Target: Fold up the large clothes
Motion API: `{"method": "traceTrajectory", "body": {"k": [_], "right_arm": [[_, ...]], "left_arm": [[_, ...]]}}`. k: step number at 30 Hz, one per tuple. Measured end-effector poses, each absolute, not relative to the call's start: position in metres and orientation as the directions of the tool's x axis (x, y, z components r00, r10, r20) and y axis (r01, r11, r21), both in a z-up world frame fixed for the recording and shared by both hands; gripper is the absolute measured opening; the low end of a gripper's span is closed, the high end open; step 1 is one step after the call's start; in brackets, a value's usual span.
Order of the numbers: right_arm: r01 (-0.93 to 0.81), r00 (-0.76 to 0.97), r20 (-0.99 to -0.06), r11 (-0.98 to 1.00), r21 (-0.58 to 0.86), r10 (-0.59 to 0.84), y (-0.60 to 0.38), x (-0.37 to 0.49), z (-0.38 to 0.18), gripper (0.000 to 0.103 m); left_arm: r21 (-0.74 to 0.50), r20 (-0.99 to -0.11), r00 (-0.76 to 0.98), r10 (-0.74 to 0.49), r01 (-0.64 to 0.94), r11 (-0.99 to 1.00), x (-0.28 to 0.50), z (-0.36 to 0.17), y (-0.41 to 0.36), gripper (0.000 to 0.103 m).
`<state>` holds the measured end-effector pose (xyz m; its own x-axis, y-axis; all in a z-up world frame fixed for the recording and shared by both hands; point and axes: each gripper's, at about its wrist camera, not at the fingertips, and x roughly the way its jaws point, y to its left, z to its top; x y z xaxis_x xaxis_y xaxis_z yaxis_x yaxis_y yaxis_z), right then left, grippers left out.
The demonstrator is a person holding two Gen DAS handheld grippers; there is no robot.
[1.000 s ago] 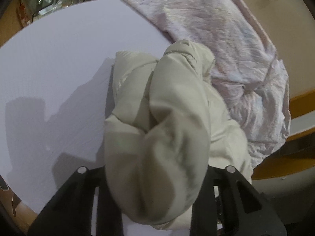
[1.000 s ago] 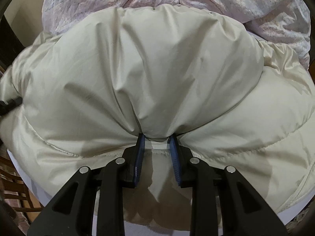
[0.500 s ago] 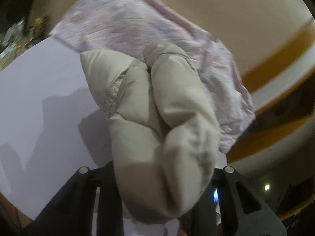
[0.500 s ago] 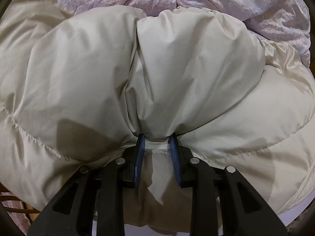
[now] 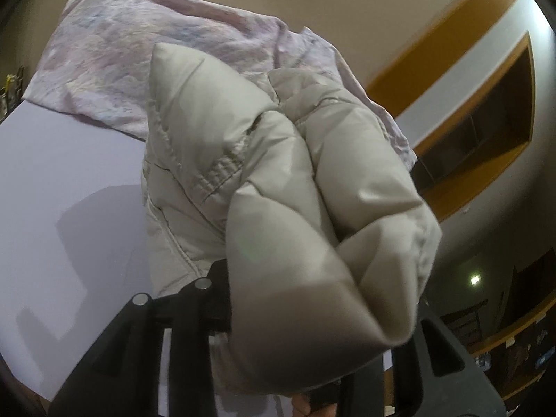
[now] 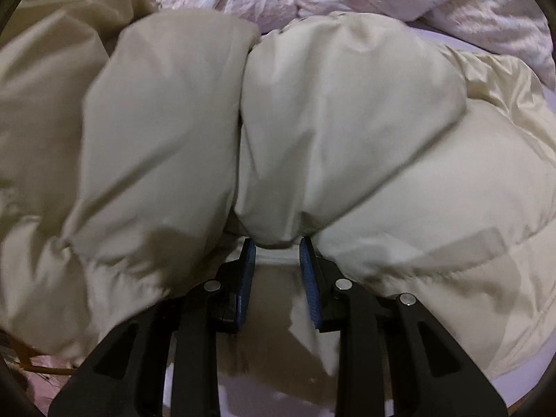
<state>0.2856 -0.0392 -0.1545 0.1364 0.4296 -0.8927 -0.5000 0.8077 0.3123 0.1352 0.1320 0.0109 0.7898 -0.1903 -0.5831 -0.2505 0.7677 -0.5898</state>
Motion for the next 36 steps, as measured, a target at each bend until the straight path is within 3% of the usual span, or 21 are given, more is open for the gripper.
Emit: {"method": "traceTrajectory", "body": {"k": [14, 25, 34, 36], "right_arm": [[-0.402, 0.251, -0.847, 0.846, 0.349, 0.468, -0.16, 0.288, -0.119, 0.028], [-0.249, 0.24, -0.864, 0.888, 0.385, 0.442, -0.203, 0.292, -0.147, 0.028], [-0.206, 0.232, -0.842, 0.87, 0.447, 0.487, -0.215, 0.299, -0.157, 0.028], [-0.202, 0.23, -0.841, 0.869, 0.451, 0.49, -0.215, 0.301, -0.159, 0.028]], "left_arm": [[-0.564, -0.597, 0.752, -0.279, -0.146, 0.813, 0.174, 0.011, 0.061, 0.036], [-0.527, -0.655, 0.66, -0.368, -0.049, 0.848, 0.209, -0.003, -0.009, 0.039], [-0.532, -0.718, 0.527, -0.454, 0.003, 0.847, 0.234, -0.02, -0.036, 0.053], [-0.535, -0.722, 0.515, -0.462, 0.007, 0.845, 0.232, -0.017, -0.034, 0.06]]}}
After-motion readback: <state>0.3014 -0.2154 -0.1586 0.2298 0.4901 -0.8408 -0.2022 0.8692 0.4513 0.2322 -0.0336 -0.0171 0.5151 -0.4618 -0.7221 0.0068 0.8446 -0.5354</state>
